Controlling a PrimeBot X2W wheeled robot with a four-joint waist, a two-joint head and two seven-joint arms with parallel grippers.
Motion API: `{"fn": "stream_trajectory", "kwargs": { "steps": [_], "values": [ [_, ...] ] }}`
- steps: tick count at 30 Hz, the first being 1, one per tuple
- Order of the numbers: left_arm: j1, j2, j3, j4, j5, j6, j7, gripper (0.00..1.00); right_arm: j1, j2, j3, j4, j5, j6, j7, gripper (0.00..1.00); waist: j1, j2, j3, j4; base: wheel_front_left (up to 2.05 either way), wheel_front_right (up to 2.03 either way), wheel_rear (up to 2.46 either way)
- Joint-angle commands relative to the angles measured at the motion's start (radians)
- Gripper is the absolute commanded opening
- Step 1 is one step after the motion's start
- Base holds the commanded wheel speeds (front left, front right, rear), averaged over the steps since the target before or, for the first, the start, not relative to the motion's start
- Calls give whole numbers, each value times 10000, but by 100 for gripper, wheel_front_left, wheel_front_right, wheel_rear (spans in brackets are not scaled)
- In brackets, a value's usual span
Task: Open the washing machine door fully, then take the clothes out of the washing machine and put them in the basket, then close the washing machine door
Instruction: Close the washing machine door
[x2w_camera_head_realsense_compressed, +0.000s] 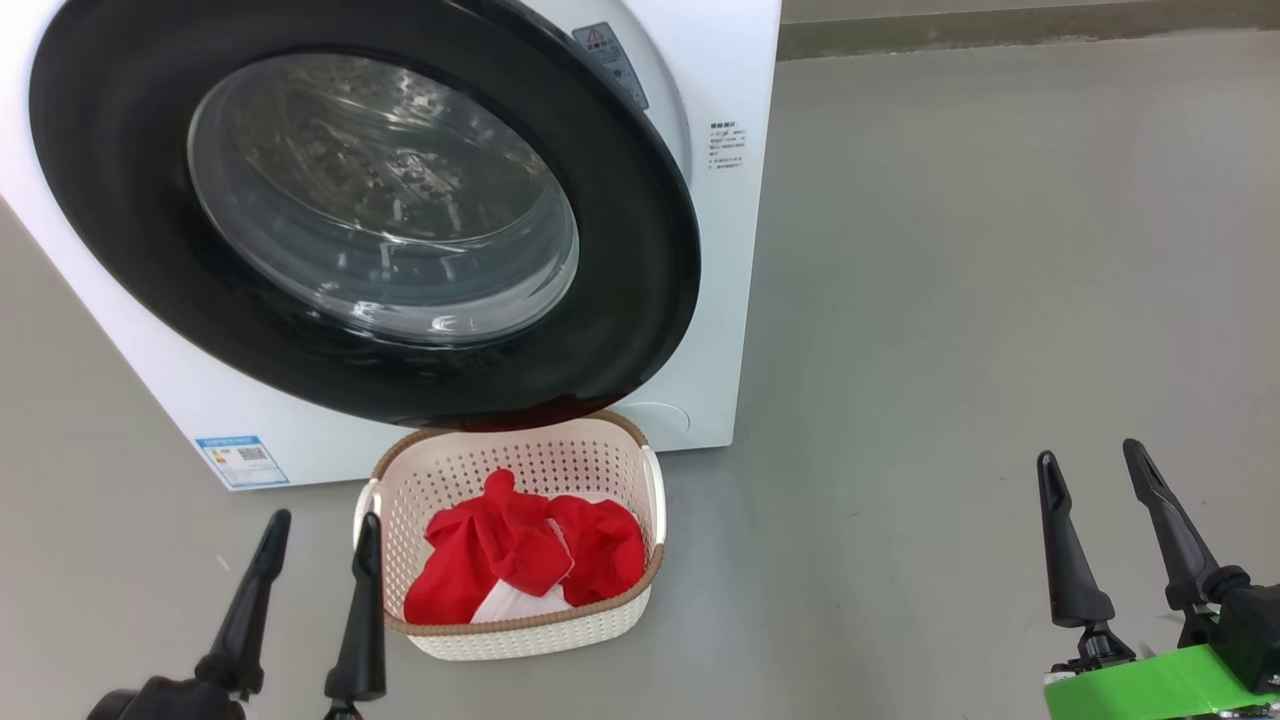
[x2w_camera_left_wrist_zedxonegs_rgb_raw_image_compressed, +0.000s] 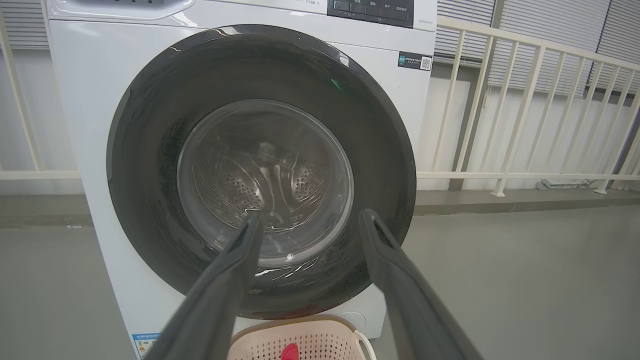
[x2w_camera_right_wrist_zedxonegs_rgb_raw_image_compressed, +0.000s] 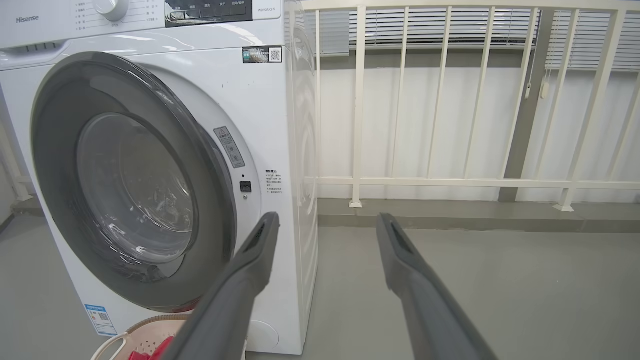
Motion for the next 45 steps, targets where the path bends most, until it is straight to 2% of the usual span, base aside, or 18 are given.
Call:
{"fn": "stream_trajectory", "kwargs": {
  "steps": [1, 16, 25, 26, 27, 29, 30, 32, 33, 45],
  "values": [
    [-119, 32, 402, -181, 127, 51, -91, 100, -109, -135, 184, -273, -32, 48, -61, 100, 0, 0, 16, -6, 0, 0, 0],
    [-217, -330, 713, 5, 488, -393, -91, 100, -128, -135, 55, -171, 72, 48, -61, 100, 0, 0, 36, 88, 0, 0, 0],
    [-390, -527, 465, -61, 807, -581, -91, 100, -317, -135, 18, 67, -198, 48, -61, 100, 0, 0, 138, 619, 0, 0, 0],
    [-426, -569, 403, -105, 809, -598, -91, 100, -395, -135, 9, 113, -243, 48, -61, 92, 0, 0, 202, 708, 0, 0, 0],
    [-470, -608, 332, -147, 821, -610, -91, 100, -501, -135, 1, 145, -302, 48, -61, 74, 0, 0, 274, 797, 0, 0, 0],
    [-569, -686, 181, -250, 829, -622, -91, 100, -739, -135, 19, 248, -417, 48, -61, 45, 0, 0, 426, 972, 0, 0, 0],
    [-619, -718, 107, -302, 838, -621, -91, 100, -880, -135, 37, 293, -451, 48, -61, 36, 0, 0, 514, 1051, 0, 0, 0],
    [-728, -774, -53, -407, 858, -622, -91, 100, -1175, -135, 86, 383, -559, 48, -61, 7, 0, 0, 706, 1220, 0, 0, 0],
    [-785, -796, -135, -450, 863, -629, -91, 100, -1334, -135, 112, 426, -631, 48, -61, 0, 0, 0, 801, 1310, 0, 0, 0],
    [-1358, -920, -724, -849, 852, -624, -91, 100, -3348, -135, 542, 1421, -1658, 48, -61, 0, 0, 0, 1777, 2154, 0, 0, 0]
  ]
}}
